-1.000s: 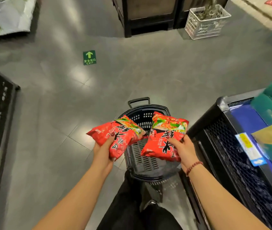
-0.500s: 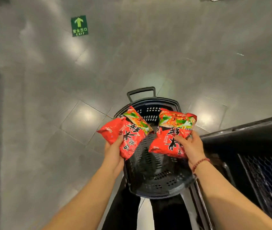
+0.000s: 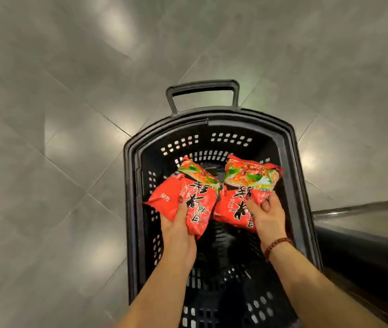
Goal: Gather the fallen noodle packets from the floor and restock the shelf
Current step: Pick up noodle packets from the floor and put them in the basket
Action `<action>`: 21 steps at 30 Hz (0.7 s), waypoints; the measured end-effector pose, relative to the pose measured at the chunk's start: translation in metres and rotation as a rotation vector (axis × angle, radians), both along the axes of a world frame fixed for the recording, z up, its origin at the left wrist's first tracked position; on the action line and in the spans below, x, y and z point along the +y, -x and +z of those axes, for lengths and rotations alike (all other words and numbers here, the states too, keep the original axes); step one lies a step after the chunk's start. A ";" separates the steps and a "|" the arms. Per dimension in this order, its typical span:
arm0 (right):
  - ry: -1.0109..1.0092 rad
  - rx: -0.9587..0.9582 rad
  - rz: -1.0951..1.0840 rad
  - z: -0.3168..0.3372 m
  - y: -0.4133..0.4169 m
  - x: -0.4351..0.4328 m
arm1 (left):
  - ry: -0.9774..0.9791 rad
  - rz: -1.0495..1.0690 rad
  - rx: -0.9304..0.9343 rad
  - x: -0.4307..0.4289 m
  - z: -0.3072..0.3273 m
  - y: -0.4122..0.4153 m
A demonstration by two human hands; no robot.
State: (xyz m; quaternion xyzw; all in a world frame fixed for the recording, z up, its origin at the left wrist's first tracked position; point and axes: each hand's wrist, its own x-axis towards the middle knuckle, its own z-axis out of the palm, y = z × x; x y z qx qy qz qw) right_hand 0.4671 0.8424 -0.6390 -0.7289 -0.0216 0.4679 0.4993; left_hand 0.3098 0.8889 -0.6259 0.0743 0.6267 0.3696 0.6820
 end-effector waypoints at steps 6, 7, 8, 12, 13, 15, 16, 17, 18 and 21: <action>-0.037 -0.029 0.073 -0.089 0.013 0.025 | 0.050 0.069 0.076 0.010 -0.098 -0.019; -0.030 -0.020 0.075 -0.105 0.013 0.028 | 0.056 0.084 0.077 0.013 -0.113 -0.020; -0.015 -0.009 0.072 -0.120 0.014 0.030 | 0.057 0.097 0.078 0.015 -0.127 -0.019; 0.038 0.015 0.103 -0.172 0.011 0.031 | 0.046 0.095 0.098 0.016 -0.178 -0.009; 0.043 0.020 0.124 -0.183 0.012 0.031 | 0.051 0.093 0.103 0.014 -0.190 -0.007; 0.054 0.030 0.153 -0.203 0.011 0.029 | 0.063 0.093 0.105 0.011 -0.212 -0.005; 0.066 0.027 0.160 -0.213 0.011 0.028 | 0.061 0.095 0.105 0.010 -0.223 -0.004; 0.082 0.020 0.164 -0.222 0.011 0.027 | 0.055 0.102 0.109 0.010 -0.233 -0.003; 0.097 0.006 0.167 -0.229 0.011 0.027 | 0.051 0.110 0.117 0.010 -0.241 -0.002; 0.143 -0.149 0.175 -0.245 0.013 0.025 | 0.085 0.115 0.205 0.015 -0.254 -0.005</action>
